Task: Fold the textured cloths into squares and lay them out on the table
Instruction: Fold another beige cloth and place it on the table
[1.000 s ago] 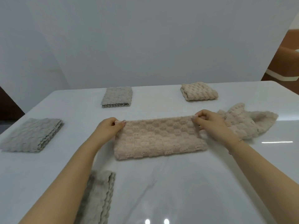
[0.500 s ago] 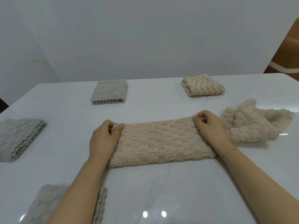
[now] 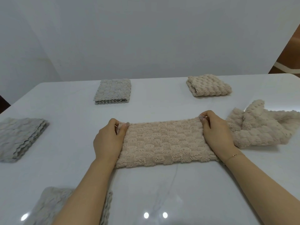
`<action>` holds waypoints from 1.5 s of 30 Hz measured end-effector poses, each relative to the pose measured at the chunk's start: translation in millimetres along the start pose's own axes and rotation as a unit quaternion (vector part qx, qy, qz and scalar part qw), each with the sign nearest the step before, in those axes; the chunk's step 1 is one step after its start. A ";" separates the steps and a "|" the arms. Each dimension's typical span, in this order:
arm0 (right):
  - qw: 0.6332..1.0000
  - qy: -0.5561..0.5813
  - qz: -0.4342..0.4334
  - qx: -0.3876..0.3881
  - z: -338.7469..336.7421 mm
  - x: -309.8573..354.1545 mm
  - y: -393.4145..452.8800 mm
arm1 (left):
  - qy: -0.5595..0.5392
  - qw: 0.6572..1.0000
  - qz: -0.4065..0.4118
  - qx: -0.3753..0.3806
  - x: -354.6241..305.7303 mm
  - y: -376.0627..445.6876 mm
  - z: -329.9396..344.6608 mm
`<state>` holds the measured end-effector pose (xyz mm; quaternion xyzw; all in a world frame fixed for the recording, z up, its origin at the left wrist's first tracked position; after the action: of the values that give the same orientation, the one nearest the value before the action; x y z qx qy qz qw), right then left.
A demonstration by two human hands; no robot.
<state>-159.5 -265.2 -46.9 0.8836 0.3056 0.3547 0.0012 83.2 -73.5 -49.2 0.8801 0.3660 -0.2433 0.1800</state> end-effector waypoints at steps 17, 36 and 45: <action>0.998 -0.061 0.012 0.010 -4.0 1.8 3.8 | 0.010 0.999 -0.030 0.020 -5.9 0.0 0.6; 0.946 -0.206 -0.097 0.229 38.6 45.8 -32.1 | 0.226 0.946 0.139 0.186 -56.6 -50.4 42.3; 0.949 -0.212 -0.061 0.224 25.6 23.4 -34.7 | 0.191 0.958 0.097 0.191 -48.2 -44.4 37.5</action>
<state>-149.0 -218.8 -59.0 0.8954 0.4237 0.0806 -0.1106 10.0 -89.2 -59.0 0.9593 0.2532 -0.1176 -0.0416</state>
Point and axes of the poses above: each hand's wrist, its own y-axis towards the middle knuckle, its own z-axis out of the palm, x = y × z, the point moved 3 cm from there along y, towards the middle knuckle, and after that the axes turned 11 degrees about x, right-handed, at the moved point
